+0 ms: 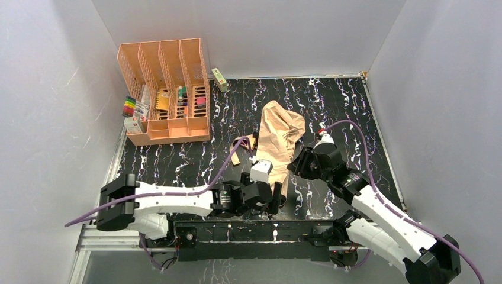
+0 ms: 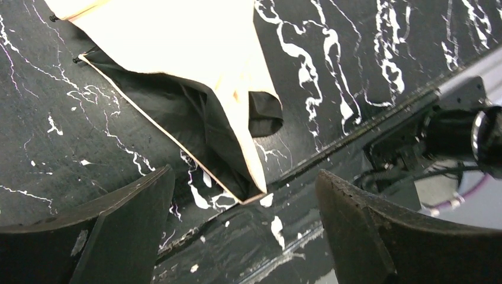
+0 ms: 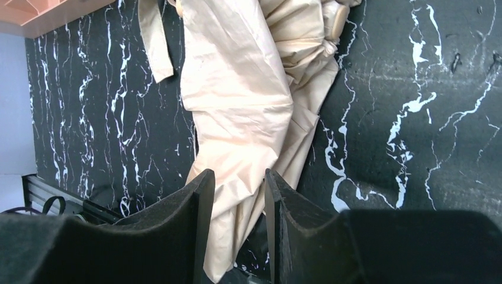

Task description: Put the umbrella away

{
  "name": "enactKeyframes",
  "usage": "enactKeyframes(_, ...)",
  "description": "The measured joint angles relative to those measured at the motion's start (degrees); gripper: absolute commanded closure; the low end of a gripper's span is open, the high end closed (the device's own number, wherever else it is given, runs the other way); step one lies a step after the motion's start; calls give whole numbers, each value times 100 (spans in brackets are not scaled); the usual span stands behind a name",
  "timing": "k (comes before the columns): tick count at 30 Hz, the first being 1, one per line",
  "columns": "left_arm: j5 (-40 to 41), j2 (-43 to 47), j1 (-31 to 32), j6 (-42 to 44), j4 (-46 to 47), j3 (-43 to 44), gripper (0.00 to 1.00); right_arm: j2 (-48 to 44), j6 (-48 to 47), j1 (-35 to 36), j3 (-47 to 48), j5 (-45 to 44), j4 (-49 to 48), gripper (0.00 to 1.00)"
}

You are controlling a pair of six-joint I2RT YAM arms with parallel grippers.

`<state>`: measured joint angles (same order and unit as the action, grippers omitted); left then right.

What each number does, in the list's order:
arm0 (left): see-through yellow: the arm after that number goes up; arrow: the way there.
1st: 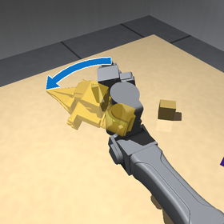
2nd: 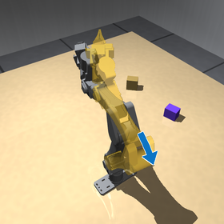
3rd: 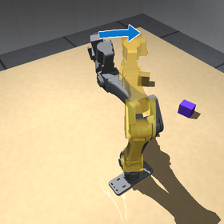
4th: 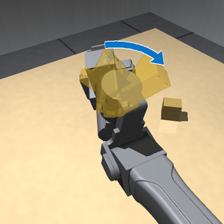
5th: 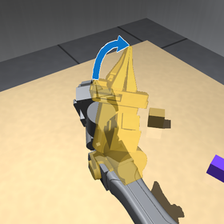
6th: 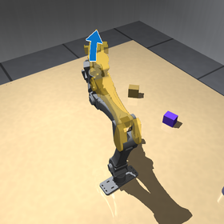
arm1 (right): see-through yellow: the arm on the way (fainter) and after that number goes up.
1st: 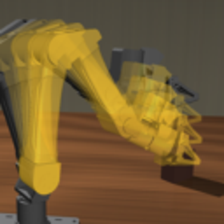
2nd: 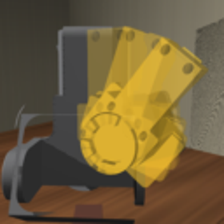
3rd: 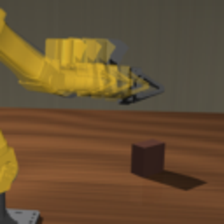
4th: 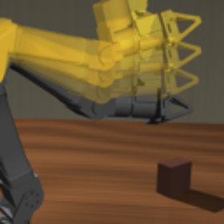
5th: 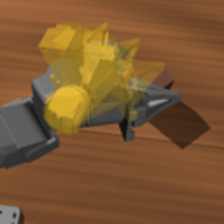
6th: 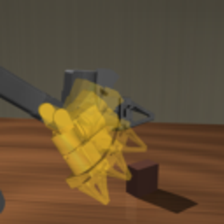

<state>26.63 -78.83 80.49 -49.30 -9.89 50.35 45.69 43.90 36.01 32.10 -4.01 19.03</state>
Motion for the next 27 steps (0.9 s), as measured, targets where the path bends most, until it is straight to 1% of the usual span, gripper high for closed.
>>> enactKeyframes(2,157,-267,17,-157,-46,136,18,-70,33,0,-9,-15,94,55)
enactKeyframes(5,341,-658,26,-306,-66,317,29,-186,90,0,-15,-33,190,55)
enactKeyframes(8,474,-986,26,-424,-94,450,37,-317,114,0,-76,-35,223,54)
enactKeyframes(14,531,-1292,26,-562,-85,498,60,-437,138,0,-116,-35,387,54)
enactKeyframes(15,531,-1320,26,-584,-87,498,64,-457,140,0,-116,-35,398,54)
enactKeyframes(17,527,-1344,26,-612,-63,498,76,-494,142,0,-116,-35,404,54)
enactKeyframes(18,518,-1346,26,-623,-55,496,83,-509,142,0,-116,-33,404,54)
enactKeyframes(19,509,-1346,26,-627,-42,496,88,-520,142,0,-116,-35,407,54)
enactKeyframes(24,426,-1244,26,-428,122,424,100,-557,144,0,-116,-33,463,54)
enactKeyframes(27,313,-817,26,-81,376,267,100,-597,160,0,-116,-33,487,54)
